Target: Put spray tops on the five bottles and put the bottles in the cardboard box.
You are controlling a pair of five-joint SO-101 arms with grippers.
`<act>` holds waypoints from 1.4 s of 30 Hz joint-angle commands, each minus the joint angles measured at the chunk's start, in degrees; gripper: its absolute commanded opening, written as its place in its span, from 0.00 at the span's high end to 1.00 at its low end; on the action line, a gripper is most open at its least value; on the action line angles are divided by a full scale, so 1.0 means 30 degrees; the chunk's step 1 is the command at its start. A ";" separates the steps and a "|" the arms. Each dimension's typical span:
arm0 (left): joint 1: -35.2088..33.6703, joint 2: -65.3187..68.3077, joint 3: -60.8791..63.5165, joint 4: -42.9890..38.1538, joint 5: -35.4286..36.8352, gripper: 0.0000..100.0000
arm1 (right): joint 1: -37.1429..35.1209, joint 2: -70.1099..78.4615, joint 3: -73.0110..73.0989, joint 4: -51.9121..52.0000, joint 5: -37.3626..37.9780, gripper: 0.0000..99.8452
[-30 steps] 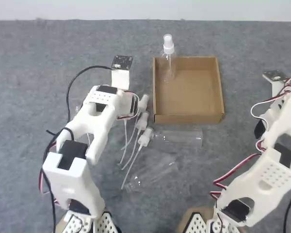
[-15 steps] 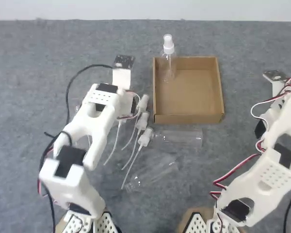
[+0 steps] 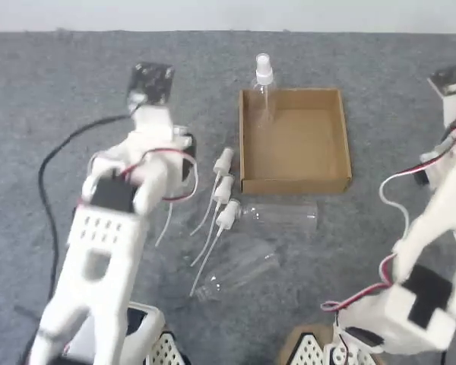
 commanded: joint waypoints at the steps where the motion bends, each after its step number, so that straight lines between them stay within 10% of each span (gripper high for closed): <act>1: -0.0088 -0.5275 0.1832 0.0029 0.0176 0.99 | -0.2535 -0.3707 -0.0674 0.0835 -0.2051 0.99; 18: -0.0059 -1.1839 0.6491 -0.1641 0.0088 0.99 | -1.6425 -0.8689 0.4630 -0.1685 -1.0315 0.99; 42: -0.0088 -1.2601 0.7077 -0.1612 0.0059 0.99 | -1.9004 -1.7245 2.0484 -1.2029 -1.0901 0.99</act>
